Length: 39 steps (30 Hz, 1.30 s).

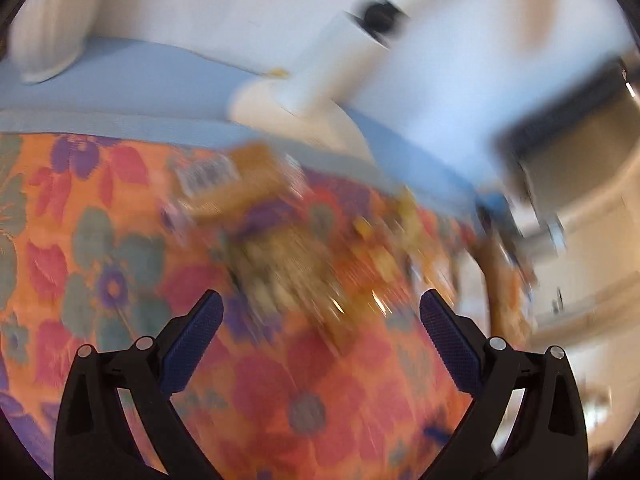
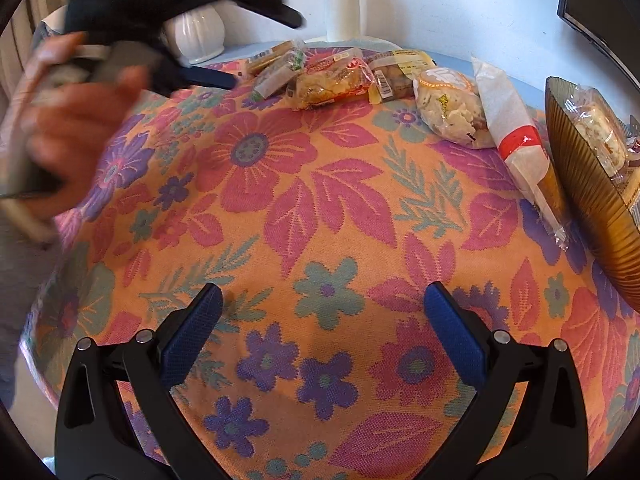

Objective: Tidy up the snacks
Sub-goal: 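Grasp the clear printed packet with left tool while right tool grasps the red-labelled floss cake bag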

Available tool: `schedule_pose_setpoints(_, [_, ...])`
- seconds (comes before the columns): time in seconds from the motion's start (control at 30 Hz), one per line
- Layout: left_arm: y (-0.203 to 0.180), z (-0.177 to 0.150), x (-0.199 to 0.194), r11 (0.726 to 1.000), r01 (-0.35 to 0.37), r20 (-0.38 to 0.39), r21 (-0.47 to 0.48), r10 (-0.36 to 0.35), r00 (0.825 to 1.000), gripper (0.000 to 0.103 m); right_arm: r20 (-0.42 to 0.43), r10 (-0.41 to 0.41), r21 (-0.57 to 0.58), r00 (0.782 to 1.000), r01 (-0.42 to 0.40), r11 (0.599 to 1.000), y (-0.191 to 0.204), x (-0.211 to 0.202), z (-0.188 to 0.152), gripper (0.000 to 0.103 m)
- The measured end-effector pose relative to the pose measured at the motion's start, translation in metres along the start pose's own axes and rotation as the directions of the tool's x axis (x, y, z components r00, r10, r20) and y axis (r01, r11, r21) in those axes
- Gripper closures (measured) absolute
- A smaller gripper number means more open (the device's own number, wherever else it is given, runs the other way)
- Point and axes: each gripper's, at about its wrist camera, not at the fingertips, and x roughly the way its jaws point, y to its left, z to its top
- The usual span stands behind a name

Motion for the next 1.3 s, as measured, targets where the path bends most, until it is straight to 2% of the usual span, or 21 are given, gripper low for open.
schedule_pose_setpoints(0.1, [-0.002,0.0,0.015,0.999,-0.051,0.02,0.004,0.051,0.998,0.009,0.002,0.021,-0.003,1.0,-0.021,1.0,0.001,-0.001,-0.001,0.003])
schedule_pose_setpoints(0.17, [-0.011,-0.001,0.019,0.993,-0.112,0.034,0.044,0.11,0.993,0.028,-0.001,0.026,-0.006,1.0,-0.026,1.0,0.001,-0.001,-0.002,0.003])
schedule_pose_setpoints(0.2, [-0.014,0.001,0.023,0.988,-0.142,0.032,0.056,0.14,0.99,0.05,-0.002,0.029,-0.006,1.0,-0.029,1.0,0.002,-0.001,-0.002,0.003])
schedule_pose_setpoints(0.23, [-0.017,0.001,0.025,0.983,-0.166,0.03,0.08,0.164,0.986,0.052,-0.002,0.032,-0.006,0.999,-0.032,0.999,0.001,-0.001,-0.001,0.003])
schedule_pose_setpoints(0.3, [-0.02,-0.001,0.024,0.982,-0.159,0.023,0.101,0.157,0.987,0.054,0.001,0.041,0.001,0.999,-0.041,0.999,0.0,-0.002,-0.001,0.003])
schedule_pose_setpoints(0.47, [-0.018,-0.034,-0.018,0.955,-0.206,0.029,0.215,0.204,0.978,0.054,0.005,0.05,0.014,0.999,-0.05,0.999,-0.004,-0.003,0.0,0.003])
schedule_pose_setpoints(0.53, [-0.005,-0.054,-0.035,0.941,-0.234,0.004,0.245,0.241,0.971,0.054,0.004,0.045,0.011,0.999,-0.045,0.999,-0.006,-0.001,0.0,0.003])
schedule_pose_setpoints(0.6, [0.01,-0.073,-0.046,0.917,-0.3,-0.009,0.264,0.313,0.95,0.053,-0.001,0.035,0.004,0.999,-0.035,0.999,-0.005,0.0,0.001,0.003])
schedule_pose_setpoints(0.63, [0.02,-0.084,-0.055,0.913,-0.312,0.0,0.263,0.323,0.946,0.053,-0.006,0.03,-0.001,1.0,-0.03,1.0,-0.003,0.001,0.001,0.003])
schedule_pose_setpoints(0.73, [0.026,-0.095,-0.069,0.926,-0.277,0.048,0.255,0.274,0.961,0.053,-0.056,0.022,-0.018,0.998,-0.023,1.0,-0.001,0.006,0.005,0.003])
schedule_pose_setpoints(0.8, [0.024,-0.104,-0.065,0.915,-0.291,0.104,0.281,0.272,0.957,0.049,-0.109,0.014,0.025,0.994,-0.012,1.0,-0.001,0.005,0.012,0.003])
schedule_pose_setpoints(0.87, [0.021,-0.109,-0.061,0.899,-0.321,0.149,0.299,0.288,0.946,0.048,-0.14,0.056,0.083,0.989,-0.044,0.996,-0.002,-0.001,0.026,0.004])
schedule_pose_setpoints(0.9, [0.018,-0.108,-0.061,0.893,-0.332,0.155,0.302,0.298,0.942,0.048,-0.127,0.063,0.097,0.99,-0.051,0.994,-0.001,-0.005,0.034,0.006])
schedule_pose_setpoints(0.93, [0.019,-0.106,-0.06,0.9,-0.322,0.155,0.293,0.288,0.945,0.048,-0.102,0.06,0.107,0.993,-0.049,0.993,0.0,-0.01,0.044,0.006])
schedule_pose_setpoints(1.07, [0.039,-0.103,-0.071,0.948,-0.203,0.124,0.246,0.177,0.976,0.046,0.016,0.002,0.146,1.0,-0.004,0.989,-0.005,-0.02,0.101,0.012])
schedule_pose_setpoints(1.13, [0.048,-0.098,-0.073,0.971,-0.08,0.086,0.227,0.062,0.994,0.034,-0.017,0.023,0.22,1.0,-0.019,0.975,-0.014,-0.001,0.132,0.032])
schedule_pose_setpoints(1.17, [0.05,-0.096,-0.073,0.975,-0.058,0.08,0.215,0.041,0.996,0.034,-0.049,0.034,0.249,0.998,-0.02,0.968,-0.017,0.011,0.144,0.048])
schedule_pose_setpoints(1.2, [0.052,-0.095,-0.074,0.979,-0.041,0.076,0.201,0.026,0.997,0.034,-0.063,0.038,0.263,0.997,-0.021,0.965,-0.018,0.024,0.158,0.057])
schedule_pose_setpoints(1.23, [0.051,-0.095,-0.074,0.979,-0.038,0.076,0.201,0.023,0.997,0.034,-0.058,0.009,0.256,0.998,0.006,0.967,-0.019,0.03,0.166,0.059])
schedule_pose_setpoints(1.27, [0.049,-0.096,-0.074,0.977,-0.049,0.079,0.21,0.033,0.996,0.034,-0.047,-0.074,0.229,0.996,0.083,0.97,-0.016,0.036,0.174,0.06])
schedule_pose_setpoints(1.3, [0.045,-0.098,-0.073,0.973,-0.066,0.082,0.222,0.048,0.995,0.034,-0.033,-0.193,0.189,0.981,0.196,0.962,-0.013,0.042,0.181,0.059])
